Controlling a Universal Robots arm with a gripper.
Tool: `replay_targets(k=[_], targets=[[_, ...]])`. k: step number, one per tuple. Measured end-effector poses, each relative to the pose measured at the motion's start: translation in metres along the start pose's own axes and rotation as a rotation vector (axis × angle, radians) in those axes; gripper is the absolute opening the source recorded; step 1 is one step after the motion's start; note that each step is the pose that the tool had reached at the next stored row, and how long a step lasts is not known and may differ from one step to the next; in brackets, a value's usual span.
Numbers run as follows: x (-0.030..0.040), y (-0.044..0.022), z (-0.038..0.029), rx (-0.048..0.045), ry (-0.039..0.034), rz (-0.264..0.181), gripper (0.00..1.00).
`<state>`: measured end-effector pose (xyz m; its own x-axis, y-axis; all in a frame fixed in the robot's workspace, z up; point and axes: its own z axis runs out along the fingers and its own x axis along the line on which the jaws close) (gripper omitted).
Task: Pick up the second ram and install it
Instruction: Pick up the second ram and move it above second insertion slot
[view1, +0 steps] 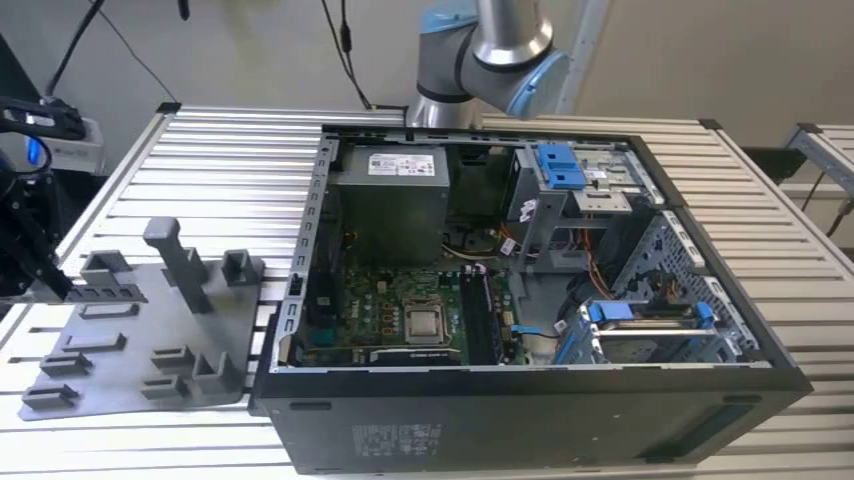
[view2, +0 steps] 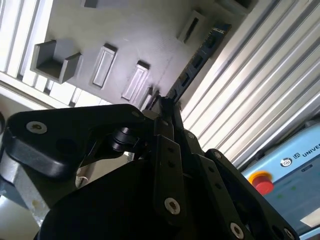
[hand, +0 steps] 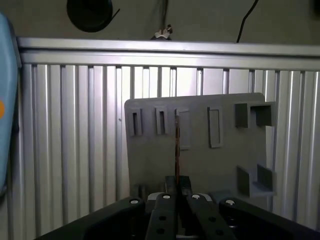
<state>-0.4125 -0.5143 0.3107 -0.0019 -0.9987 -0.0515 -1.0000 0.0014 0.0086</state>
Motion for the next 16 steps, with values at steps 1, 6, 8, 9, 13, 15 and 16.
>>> replay_targets(k=[1,6,8,9,13,15,16], targets=[[-0.0009,0.0,-0.0013,-0.0001,0.0001,0.0,0.14],[-0.0066,0.0002,-0.0074,0.0001,-0.0001,0.0,0.14],[-0.0094,0.0003,-0.01,0.0001,0.0,0.0,0.14],[-0.0112,0.0002,-0.0111,0.0001,0.0,0.0,0.14],[-0.0215,0.0003,-0.0144,0.0002,-0.0001,0.0,0.14],[-0.0288,0.0004,-0.0159,0.0001,0.0,0.0,0.14],[-0.0325,0.0003,-0.0166,0.0002,-0.0001,0.0,0.14]])
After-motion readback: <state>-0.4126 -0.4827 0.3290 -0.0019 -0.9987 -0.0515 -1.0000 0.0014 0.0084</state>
